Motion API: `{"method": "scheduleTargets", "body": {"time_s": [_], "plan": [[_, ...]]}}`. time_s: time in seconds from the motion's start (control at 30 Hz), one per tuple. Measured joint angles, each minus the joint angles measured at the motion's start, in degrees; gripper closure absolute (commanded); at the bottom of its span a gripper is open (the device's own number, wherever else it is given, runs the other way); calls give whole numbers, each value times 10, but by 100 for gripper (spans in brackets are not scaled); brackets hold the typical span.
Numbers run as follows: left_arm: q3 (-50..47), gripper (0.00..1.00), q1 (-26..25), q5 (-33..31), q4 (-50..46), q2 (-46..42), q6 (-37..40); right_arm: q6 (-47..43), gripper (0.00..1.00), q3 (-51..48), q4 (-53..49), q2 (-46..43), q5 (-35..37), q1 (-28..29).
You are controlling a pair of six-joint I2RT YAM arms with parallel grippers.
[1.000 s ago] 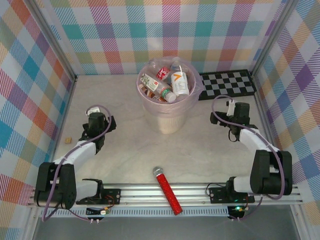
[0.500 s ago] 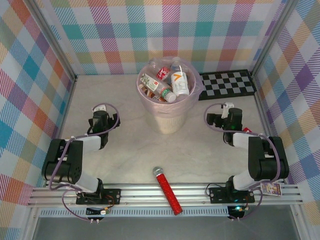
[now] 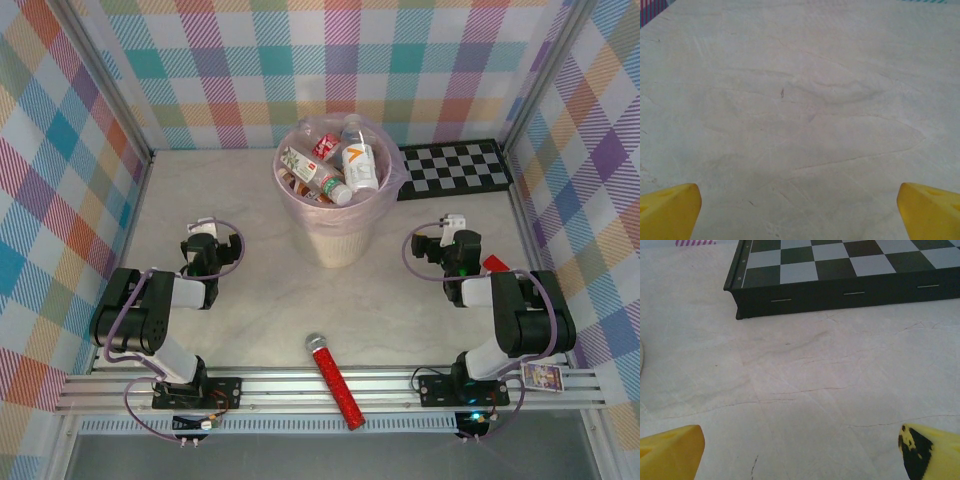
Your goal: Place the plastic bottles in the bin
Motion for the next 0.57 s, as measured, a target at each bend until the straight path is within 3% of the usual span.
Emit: {"method": "scheduleTargets", "body": {"time_s": [0.57], "plan": [[0, 0, 0, 0, 2, 0, 0, 0, 1, 7, 2, 0, -6, -7]]}}
